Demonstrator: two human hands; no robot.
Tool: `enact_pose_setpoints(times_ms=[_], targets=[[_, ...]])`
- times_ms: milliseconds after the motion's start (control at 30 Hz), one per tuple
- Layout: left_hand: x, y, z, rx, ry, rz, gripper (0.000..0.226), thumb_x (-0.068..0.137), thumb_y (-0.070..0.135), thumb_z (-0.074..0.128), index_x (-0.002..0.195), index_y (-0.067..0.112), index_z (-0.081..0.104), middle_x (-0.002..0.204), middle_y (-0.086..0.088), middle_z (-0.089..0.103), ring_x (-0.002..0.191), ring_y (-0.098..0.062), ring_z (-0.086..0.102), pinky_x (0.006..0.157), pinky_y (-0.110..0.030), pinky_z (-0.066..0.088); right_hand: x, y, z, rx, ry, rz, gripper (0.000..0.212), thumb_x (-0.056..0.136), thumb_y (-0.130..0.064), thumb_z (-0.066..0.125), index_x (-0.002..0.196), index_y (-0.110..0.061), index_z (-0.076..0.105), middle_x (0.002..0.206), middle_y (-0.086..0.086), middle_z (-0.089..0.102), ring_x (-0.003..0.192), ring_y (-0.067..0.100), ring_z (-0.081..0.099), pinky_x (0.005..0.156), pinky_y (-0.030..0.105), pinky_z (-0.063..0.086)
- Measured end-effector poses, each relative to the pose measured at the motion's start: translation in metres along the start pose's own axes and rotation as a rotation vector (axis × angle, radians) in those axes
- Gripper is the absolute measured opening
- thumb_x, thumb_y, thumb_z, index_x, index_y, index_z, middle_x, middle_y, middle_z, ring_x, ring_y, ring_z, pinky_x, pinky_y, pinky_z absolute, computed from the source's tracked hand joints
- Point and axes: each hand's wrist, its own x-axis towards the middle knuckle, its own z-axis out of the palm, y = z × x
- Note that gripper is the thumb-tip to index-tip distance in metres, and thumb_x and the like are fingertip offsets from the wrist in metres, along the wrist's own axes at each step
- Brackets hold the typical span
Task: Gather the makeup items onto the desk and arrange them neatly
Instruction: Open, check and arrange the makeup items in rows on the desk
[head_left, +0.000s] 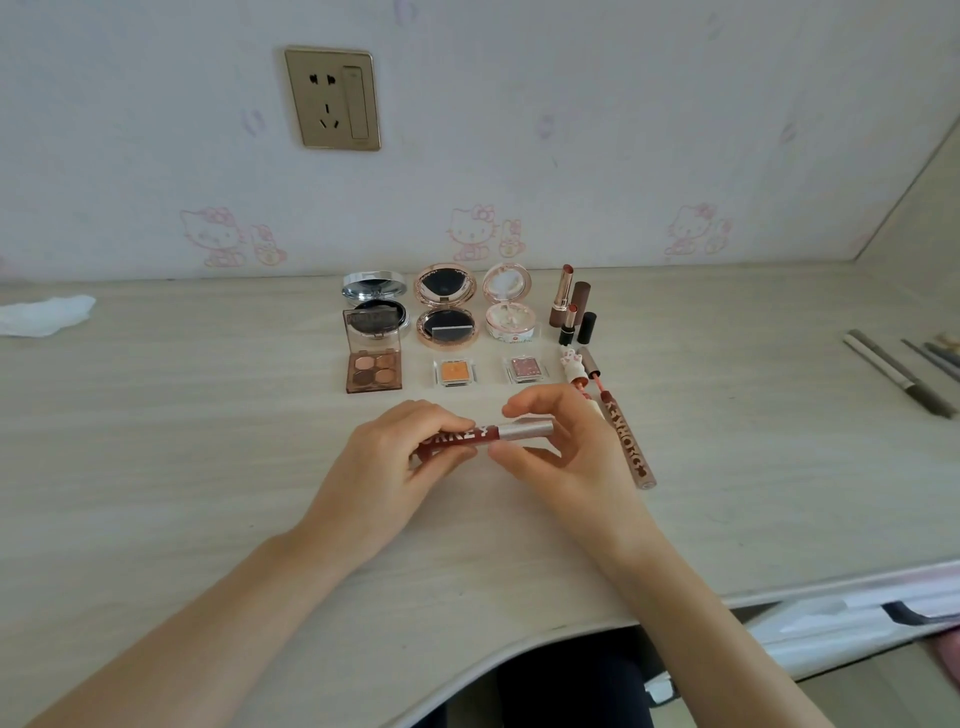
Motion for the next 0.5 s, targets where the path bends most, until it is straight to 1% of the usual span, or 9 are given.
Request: enact_pose_setpoints(times_ms=[67, 100, 167, 200, 233, 300, 367, 433, 500], targets=[[0.0003, 0.0009, 0.0004, 0.004, -0.001, 0.005, 0.020, 0.082, 0.028, 0.068, 0.097, 0.016, 0.071, 0.088, 0.011, 0.066, 0.080, -0.001, 0.060, 0.070, -0.017, 0.046, 0.0019, -0.0014, 0.0020, 0.055, 0.060, 0.051, 0.017, 0.082, -0.012, 0.072, 0.096, -0.012, 0.062, 0.095, 0.004, 0.067, 0.089, 0.018, 0.066, 0.071, 0.026, 0.056], [0.0005, 0.0009, 0.0004, 0.007, 0.001, 0.003, 0.019, 0.082, 0.027, 0.070, 0.097, 0.016, 0.071, 0.088, 0.011, 0.066, 0.081, -0.001, 0.060, 0.071, -0.018, 0.046, 0.0028, -0.0011, 0.0026, 0.061, 0.086, 0.072, 0.013, 0.084, -0.014, 0.070, 0.094, -0.010, 0.063, 0.091, 0.008, 0.067, 0.083, 0.022, 0.068, 0.068, 0.028, 0.057], [0.0003, -0.0002, 0.0005, 0.014, 0.003, 0.001, 0.017, 0.081, 0.022, 0.073, 0.097, 0.017, 0.071, 0.088, 0.011, 0.066, 0.082, -0.002, 0.060, 0.071, -0.019, 0.046, 0.0031, -0.0001, 0.0024, 0.017, 0.097, 0.066, 0.007, 0.085, -0.013, 0.069, 0.089, -0.009, 0.065, 0.087, 0.010, 0.068, 0.075, 0.021, 0.069, 0.065, 0.026, 0.056], [0.0001, -0.0009, 0.0005, 0.018, 0.001, 0.000, 0.017, 0.081, 0.022, 0.073, 0.097, 0.017, 0.071, 0.088, 0.011, 0.066, 0.082, -0.002, 0.060, 0.072, -0.019, 0.046, 0.0026, 0.0006, 0.0019, -0.005, 0.080, 0.044, 0.004, 0.085, -0.011, 0.069, 0.088, -0.010, 0.066, 0.088, 0.007, 0.067, 0.075, 0.018, 0.068, 0.065, 0.024, 0.055], [0.0000, -0.0015, 0.0004, 0.020, 0.000, -0.002, 0.017, 0.081, 0.022, 0.073, 0.097, 0.017, 0.071, 0.088, 0.011, 0.066, 0.082, -0.002, 0.060, 0.072, -0.019, 0.046, 0.0018, 0.0011, 0.0011, -0.023, 0.055, 0.017, 0.007, 0.085, -0.007, 0.069, 0.088, -0.012, 0.066, 0.090, 0.001, 0.067, 0.079, 0.016, 0.068, 0.067, 0.023, 0.055], [0.0000, -0.0016, 0.0000, 0.015, 0.003, -0.005, 0.017, 0.082, 0.024, 0.071, 0.098, 0.017, 0.071, 0.089, 0.011, 0.066, 0.082, -0.002, 0.060, 0.072, -0.017, 0.046, 0.0005, 0.0023, -0.0014, -0.048, 0.007, -0.022, 0.017, 0.083, -0.003, 0.069, 0.093, -0.017, 0.065, 0.094, -0.006, 0.066, 0.091, 0.015, 0.066, 0.075, 0.026, 0.055], [0.0001, -0.0008, -0.0001, 0.008, 0.010, -0.005, 0.018, 0.081, 0.025, 0.071, 0.098, 0.017, 0.071, 0.089, 0.010, 0.067, 0.082, -0.002, 0.061, 0.072, -0.017, 0.046, 0.0002, 0.0033, -0.0022, -0.049, 0.023, -0.015, 0.022, 0.081, -0.007, 0.072, 0.096, -0.022, 0.065, 0.103, -0.006, 0.065, 0.100, 0.012, 0.063, 0.079, 0.026, 0.054], [-0.0001, 0.0002, 0.0000, 0.006, 0.008, -0.008, 0.018, 0.081, 0.024, 0.072, 0.097, 0.017, 0.071, 0.089, 0.009, 0.067, 0.083, -0.003, 0.062, 0.073, -0.020, 0.047, 0.0017, 0.0028, -0.0016, -0.058, 0.109, 0.030, 0.017, 0.080, -0.019, 0.075, 0.093, -0.025, 0.066, 0.103, -0.002, 0.065, 0.097, 0.010, 0.064, 0.076, 0.025, 0.054], [-0.0004, 0.0001, 0.0001, 0.014, 0.006, -0.004, 0.017, 0.081, 0.023, 0.072, 0.097, 0.017, 0.071, 0.090, 0.009, 0.068, 0.083, -0.003, 0.062, 0.074, -0.021, 0.047, 0.0033, 0.0016, -0.0005, -0.064, 0.137, 0.064, 0.008, 0.082, -0.021, 0.073, 0.087, -0.021, 0.067, 0.097, 0.003, 0.067, 0.084, 0.010, 0.067, 0.068, 0.021, 0.053]])
